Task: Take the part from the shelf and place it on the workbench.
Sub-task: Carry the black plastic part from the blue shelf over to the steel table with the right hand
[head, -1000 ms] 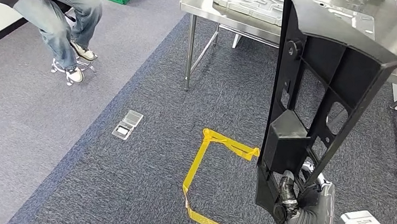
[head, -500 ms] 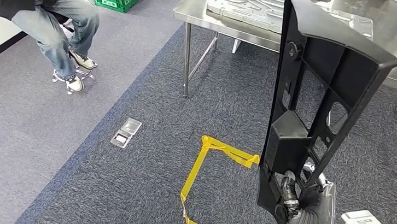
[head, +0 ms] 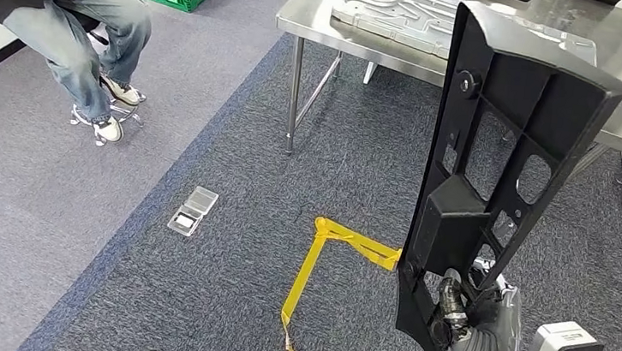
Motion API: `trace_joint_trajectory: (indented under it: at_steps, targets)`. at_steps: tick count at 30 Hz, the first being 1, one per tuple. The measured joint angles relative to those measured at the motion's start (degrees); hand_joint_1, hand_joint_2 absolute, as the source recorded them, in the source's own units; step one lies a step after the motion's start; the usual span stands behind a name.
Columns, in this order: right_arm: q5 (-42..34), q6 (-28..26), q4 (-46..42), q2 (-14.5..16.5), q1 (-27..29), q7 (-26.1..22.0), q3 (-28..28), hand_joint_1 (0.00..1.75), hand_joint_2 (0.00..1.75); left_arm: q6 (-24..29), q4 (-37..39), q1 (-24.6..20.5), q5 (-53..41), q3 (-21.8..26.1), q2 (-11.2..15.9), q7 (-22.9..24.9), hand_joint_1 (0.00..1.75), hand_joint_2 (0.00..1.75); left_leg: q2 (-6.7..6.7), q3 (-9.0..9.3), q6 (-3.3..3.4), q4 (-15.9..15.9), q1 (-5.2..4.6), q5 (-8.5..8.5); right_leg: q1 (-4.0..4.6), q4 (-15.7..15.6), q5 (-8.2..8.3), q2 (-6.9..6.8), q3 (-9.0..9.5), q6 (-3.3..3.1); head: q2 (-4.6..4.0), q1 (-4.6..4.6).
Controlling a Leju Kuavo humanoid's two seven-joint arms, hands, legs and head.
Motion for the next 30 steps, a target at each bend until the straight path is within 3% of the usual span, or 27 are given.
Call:
trace_joint_trajectory:
  at_steps: [2,4,6,9,11,13,14,15,17,19,24,26,28,29,30]
  targets:
    - [0.1,-0.1,0.13,-0.2,-0.04,0.0,-0.01,1.75,1.75,0.03,0.0,-0.02,0.11,-0.02,-0.01,-0.01,0.0,0.0,0.0,1.03,-0.05,-0.09,-0.18,-0.68,0.3,-7.13,5.25,-0.11,2.16,-1.11,0.0,0.02]
    - [0.3,-0.24,0.19,-0.35,-0.18,0.0,0.01,1.75,1.75,0.02,0.0,-0.07,0.12,-0.11,-0.06,0.01,0.0,0.0,-0.05,1.75,-0.36,-0.34,-0.26,-1.18,0.87,-13.48,8.12,-0.48,4.76,-2.57,0.0,0.0]
    - [0.55,-0.38,0.23,-0.49,-0.33,0.0,0.02,1.75,1.75,0.03,0.0,-0.1,0.12,-0.24,-0.16,0.0,0.0,0.0,0.0,1.99,-0.97,-0.77,-0.15,-1.35,1.29,-15.37,7.86,-0.65,5.68,-3.46,0.0,0.0]
    - [0.91,-0.5,0.21,-0.55,-0.4,0.0,0.04,1.75,1.75,0.04,-0.02,-0.16,0.13,-0.37,-0.2,-0.13,0.0,0.0,0.05,2.29,-1.81,-0.59,-0.17,-2.01,0.98,-17.95,8.04,-0.44,7.72,-3.62,0.0,-0.15]
    - [1.09,-0.5,0.29,-0.51,-0.51,0.01,0.1,1.75,1.75,0.05,-0.02,-0.17,0.14,-0.4,-0.14,-0.1,0.0,0.0,-0.18,-0.23,-2.1,4.6,-0.19,-4.31,0.64,-19.39,8.19,-0.43,9.19,-3.53,0.0,-0.37]
    - [1.17,-0.5,0.5,-0.51,-0.58,0.02,0.14,1.75,1.75,0.07,-0.02,-0.07,0.16,-0.46,0.16,-0.04,0.0,0.0,-0.27,-4.72,-2.41,12.05,-0.16,-6.7,0.61,-19.54,7.73,-0.32,9.87,-3.7,0.0,-0.41]
    - [1.24,-0.51,0.64,-0.51,-0.55,0.04,0.17,1.75,1.75,0.09,-0.02,0.05,0.18,-0.52,0.4,-0.03,0.0,0.0,-0.27,-6.28,-2.6,14.06,-0.13,-6.62,0.6,-19.46,7.38,-0.19,10.22,-3.7,0.0,-0.4]
    - [1.32,-0.54,0.75,-0.51,-0.53,0.06,0.2,1.75,1.75,0.1,-0.02,0.18,0.2,-0.6,0.61,-0.03,0.0,0.0,-0.28,-6.81,-2.78,13.91,-0.09,-5.37,0.55,-19.32,6.97,-0.02,10.64,-3.63,0.0,-0.41]
    - [1.52,-0.6,0.88,-0.51,-0.54,0.12,0.25,1.75,1.75,0.11,-0.02,0.32,0.25,-0.74,0.89,-0.03,0.0,0.0,-0.31,-4.88,-3.14,7.74,0.12,-0.31,0.38,-18.65,5.88,0.32,11.5,-3.25,0.0,-0.42]
    - [1.65,-0.63,0.96,-0.51,-0.58,0.17,0.26,1.75,1.75,0.05,-0.02,0.2,0.29,-0.86,1.0,0.03,0.0,0.0,-0.57,-2.24,-3.02,1.57,0.27,2.3,0.49,-17.54,4.56,0.59,11.55,-2.55,0.0,-0.4]
    - [0.97,-0.61,1.04,-0.54,-0.66,0.21,0.28,1.75,1.75,-0.08,-0.03,0.08,0.29,-0.98,0.88,0.01,0.0,0.0,-0.62,-1.32,-0.88,0.07,0.27,1.32,0.44,-15.79,2.87,0.66,10.95,-1.12,0.0,-0.19]
    - [0.42,-0.57,1.07,-0.59,-0.66,0.17,0.23,1.75,1.75,-0.07,-0.04,0.04,0.3,-1.0,0.45,-0.04,0.0,0.0,-0.42,-1.12,-0.31,-0.02,0.48,1.13,0.23,-10.03,0.38,0.46,7.88,-0.45,0.0,-0.03]
    - [0.48,-0.55,1.2,-0.6,-0.62,0.14,0.22,1.75,1.75,0.02,-0.03,0.01,0.33,-1.0,0.01,-0.02,0.0,0.0,-0.36,-0.99,-0.07,-0.02,0.45,0.83,-0.07,-1.75,-2.38,0.34,2.75,-0.02,0.0,0.02]
    - [0.64,-0.55,1.31,-0.61,-0.56,0.13,0.22,1.75,1.75,0.07,-0.02,0.02,0.35,-1.0,-0.11,-0.01,0.0,0.0,-0.31,-0.84,-0.05,-0.02,0.42,0.65,-0.17,0.91,-2.66,0.29,0.76,0.03,0.0,0.02]
    - [0.85,-0.55,1.43,-0.63,-0.53,0.13,0.23,1.75,1.75,0.07,-0.02,0.05,0.37,-1.0,-0.2,-0.01,0.0,0.0,-0.29,-0.58,-0.08,-0.02,0.38,0.44,-0.21,1.36,-1.75,0.26,-0.16,-0.05,0.0,0.03]
